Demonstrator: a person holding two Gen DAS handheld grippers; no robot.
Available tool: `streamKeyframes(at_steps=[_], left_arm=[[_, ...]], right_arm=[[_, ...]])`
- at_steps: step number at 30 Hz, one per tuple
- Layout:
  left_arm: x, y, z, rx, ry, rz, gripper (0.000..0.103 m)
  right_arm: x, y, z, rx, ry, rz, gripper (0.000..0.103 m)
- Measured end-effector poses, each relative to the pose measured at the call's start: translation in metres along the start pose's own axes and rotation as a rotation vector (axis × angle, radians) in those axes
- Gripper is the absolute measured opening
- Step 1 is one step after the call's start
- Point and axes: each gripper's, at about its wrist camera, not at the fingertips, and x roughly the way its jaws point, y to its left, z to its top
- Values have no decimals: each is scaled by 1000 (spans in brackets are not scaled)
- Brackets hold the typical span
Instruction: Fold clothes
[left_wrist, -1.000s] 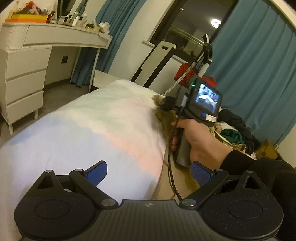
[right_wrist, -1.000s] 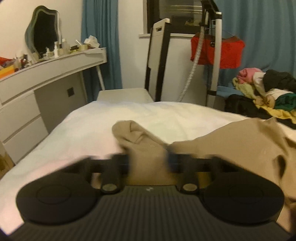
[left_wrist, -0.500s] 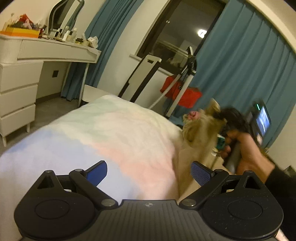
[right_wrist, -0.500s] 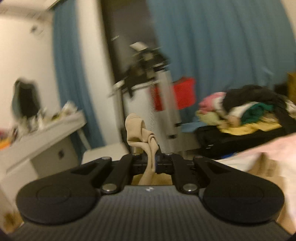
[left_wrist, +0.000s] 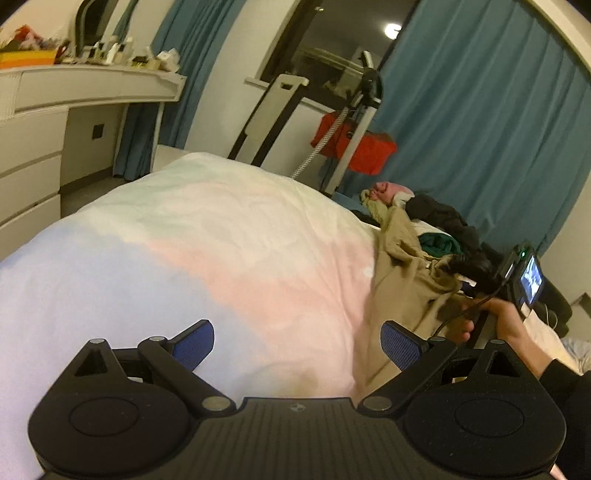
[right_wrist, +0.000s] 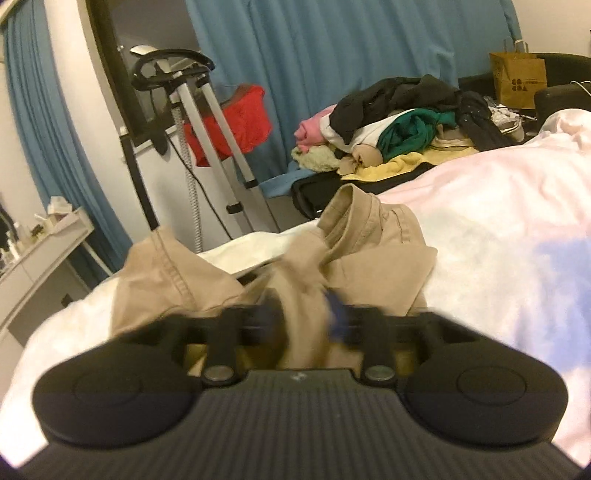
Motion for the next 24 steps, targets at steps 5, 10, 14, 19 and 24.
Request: streamKeyframes(at_steps=[5, 10, 14, 19, 24], left_arm=[[-18, -23, 1, 96, -51, 19, 98], [-57, -47, -5, 149, -91, -16, 98], [-89, -67, -17, 203, -111, -38, 98], [-126, -82, -43, 266, -116, -49, 98], [-150, -80, -60, 279, -90, -51, 98]], right_arm=[[-59, 18, 8, 0, -19, 68, 84], [-144, 49, 13, -95, -59, 77, 84], [-223, 59, 6, -132, -78, 84, 84], [-321, 53, -19, -175, -91, 75, 84], [-399, 39, -56, -186, -76, 66, 84]])
